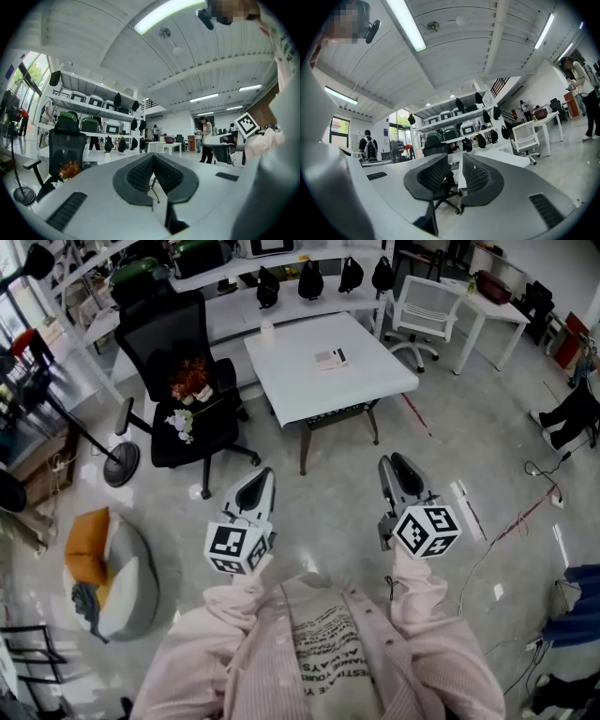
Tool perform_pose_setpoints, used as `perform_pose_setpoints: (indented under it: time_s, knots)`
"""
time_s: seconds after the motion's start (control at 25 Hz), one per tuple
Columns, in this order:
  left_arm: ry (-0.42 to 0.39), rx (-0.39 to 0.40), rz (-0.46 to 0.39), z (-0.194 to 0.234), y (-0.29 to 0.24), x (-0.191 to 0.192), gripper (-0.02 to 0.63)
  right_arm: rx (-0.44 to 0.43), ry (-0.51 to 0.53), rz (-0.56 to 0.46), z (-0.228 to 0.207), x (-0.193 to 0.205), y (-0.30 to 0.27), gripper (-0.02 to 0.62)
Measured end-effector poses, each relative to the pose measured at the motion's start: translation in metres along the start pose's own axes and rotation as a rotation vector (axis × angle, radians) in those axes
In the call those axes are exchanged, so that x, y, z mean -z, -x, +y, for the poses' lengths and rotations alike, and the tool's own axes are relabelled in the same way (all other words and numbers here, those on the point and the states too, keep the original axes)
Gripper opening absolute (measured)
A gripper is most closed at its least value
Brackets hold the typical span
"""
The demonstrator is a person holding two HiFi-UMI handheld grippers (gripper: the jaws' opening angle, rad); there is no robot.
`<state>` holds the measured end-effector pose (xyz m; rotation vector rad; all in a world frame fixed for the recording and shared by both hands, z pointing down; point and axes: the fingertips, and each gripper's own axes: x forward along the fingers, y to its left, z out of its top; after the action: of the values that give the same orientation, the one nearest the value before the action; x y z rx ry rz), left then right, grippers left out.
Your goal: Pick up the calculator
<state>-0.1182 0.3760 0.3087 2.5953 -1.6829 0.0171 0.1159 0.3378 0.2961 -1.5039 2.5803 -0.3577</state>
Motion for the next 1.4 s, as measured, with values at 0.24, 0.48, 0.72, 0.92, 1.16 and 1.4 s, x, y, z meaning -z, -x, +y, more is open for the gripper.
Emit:
perform_pose_setpoints:
  time_s: [0.24,0.48,0.72,0.92,1.16,1.4]
  knots:
    - [0.005,-0.015,0.012,0.005,-0.007,0.007,0.002,-0.013,-0.021,0.004,-0.008,0.008,-0.009,0.131]
    - [0.001,0.004,0.023,0.003,-0.028,0.009,0.002,-0.003,-0.008,0.006,-0.021,0.009,-0.018,0.145]
    - [0.007,0.026,0.039,0.007,-0.057,0.019,0.002,0.034,-0.01,0.024,-0.047,0.016,-0.033,0.169]
    - [0.025,0.036,0.055,0.02,-0.094,0.032,0.002,0.051,-0.005,0.045,-0.069,0.024,-0.061,0.189]
    - [0.055,0.059,0.082,0.038,-0.151,0.043,0.002,0.069,-0.008,0.086,-0.099,0.028,-0.105,0.19]
    - [0.069,0.071,0.114,0.06,-0.211,0.048,0.002,0.094,-0.019,0.103,-0.133,0.023,-0.157,0.189]
